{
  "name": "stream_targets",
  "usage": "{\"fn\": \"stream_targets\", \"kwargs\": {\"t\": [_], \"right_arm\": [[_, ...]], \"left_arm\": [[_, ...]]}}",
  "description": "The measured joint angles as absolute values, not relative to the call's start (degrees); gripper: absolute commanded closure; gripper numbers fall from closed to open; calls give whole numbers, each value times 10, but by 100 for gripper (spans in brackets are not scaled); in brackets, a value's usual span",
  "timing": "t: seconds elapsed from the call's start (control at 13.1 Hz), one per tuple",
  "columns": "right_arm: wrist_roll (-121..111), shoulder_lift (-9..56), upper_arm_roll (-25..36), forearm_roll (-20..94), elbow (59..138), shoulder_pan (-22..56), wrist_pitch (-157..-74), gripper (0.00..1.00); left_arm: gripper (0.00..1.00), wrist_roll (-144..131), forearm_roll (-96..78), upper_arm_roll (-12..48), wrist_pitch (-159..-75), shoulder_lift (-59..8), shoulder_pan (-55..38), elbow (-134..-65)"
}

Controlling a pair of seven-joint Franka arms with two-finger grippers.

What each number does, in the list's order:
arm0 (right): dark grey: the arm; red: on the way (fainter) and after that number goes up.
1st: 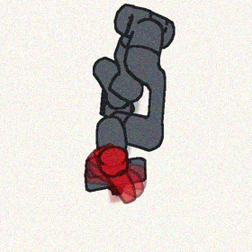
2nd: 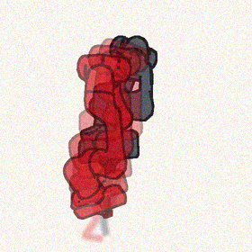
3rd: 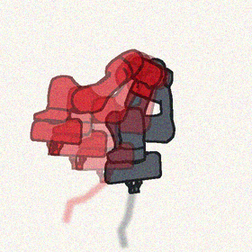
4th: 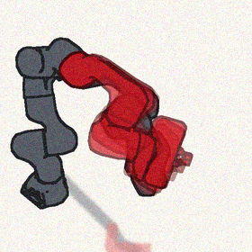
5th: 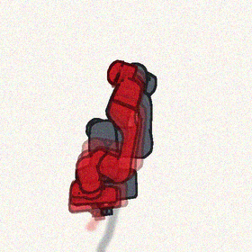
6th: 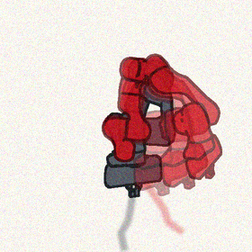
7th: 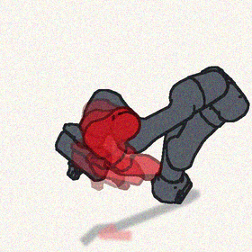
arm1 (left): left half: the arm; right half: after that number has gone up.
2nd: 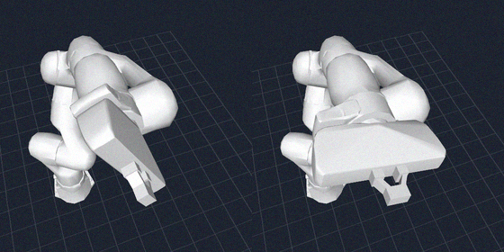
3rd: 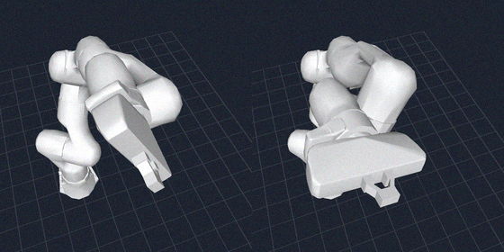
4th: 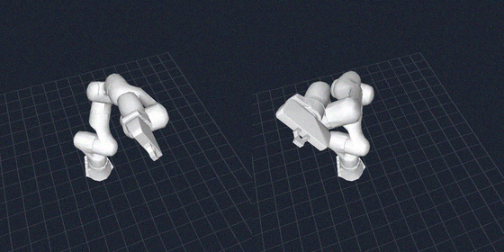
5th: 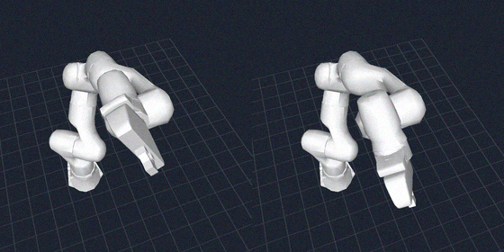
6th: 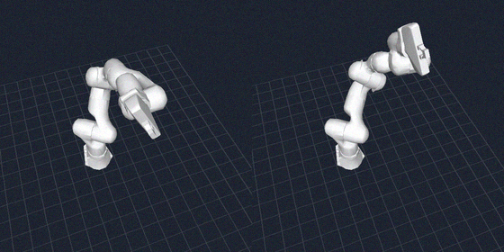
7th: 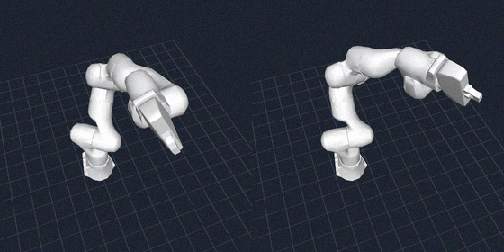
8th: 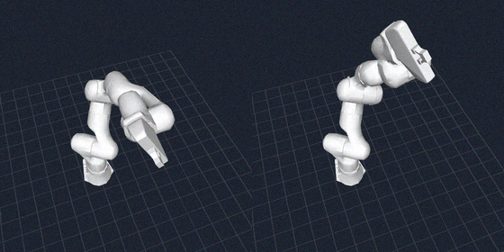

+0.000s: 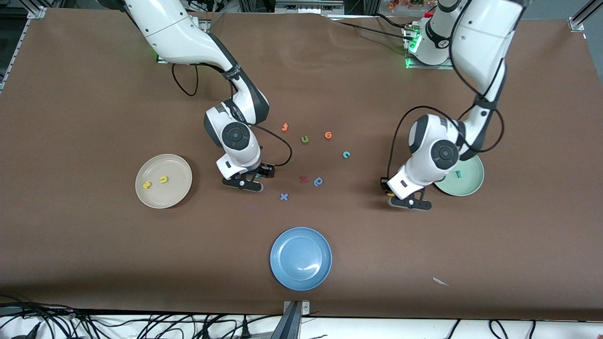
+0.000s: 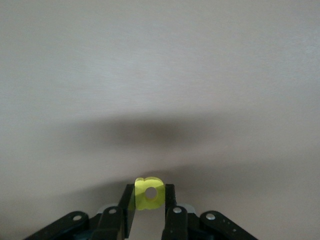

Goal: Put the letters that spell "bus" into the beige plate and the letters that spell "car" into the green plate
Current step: 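Drop the D onto the green plate while the right gripper grasps the teal 6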

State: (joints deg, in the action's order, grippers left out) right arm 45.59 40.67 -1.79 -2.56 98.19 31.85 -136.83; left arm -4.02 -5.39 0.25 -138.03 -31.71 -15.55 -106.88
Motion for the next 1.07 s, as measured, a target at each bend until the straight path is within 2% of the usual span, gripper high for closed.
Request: {"fn": "stream_targets", "kwargs": {"t": [0.23, 0.38, 0.53, 0.61, 0.76, 0.84, 0.92, 1.07], "right_arm": [[454, 409, -21, -26, 982, 320, -1371, 47], [453, 409, -22, -26, 977, 322, -1373, 67], [452, 409, -22, -26, 976, 322, -1373, 76], [452, 409, -22, -26, 974, 322, -1373, 80], [451, 409, -22, -26, 974, 323, -1373, 81], [451, 409, -22, -26, 974, 323, -1373, 82], [451, 409, -22, -26, 974, 323, -1373, 83], [451, 407, -18, -26, 971, 322, -1365, 83]], "left_arm": [[100, 20, -21, -1, -1279, -266, -112, -1070], [100, 80, -20, -9, -1253, -247, -88, -1087], [99, 140, -20, -33, -1250, -229, -77, -1126], [95, 164, -20, -46, -1250, -219, -73, -1149], [69, 202, -20, -67, -1251, -204, -66, -1183], [60, 214, -20, -71, -1253, -199, -62, -1193], [52, 219, -20, -72, -1256, -197, -60, -1197], [48, 220, -20, -71, -1258, -195, -61, -1200]]}}
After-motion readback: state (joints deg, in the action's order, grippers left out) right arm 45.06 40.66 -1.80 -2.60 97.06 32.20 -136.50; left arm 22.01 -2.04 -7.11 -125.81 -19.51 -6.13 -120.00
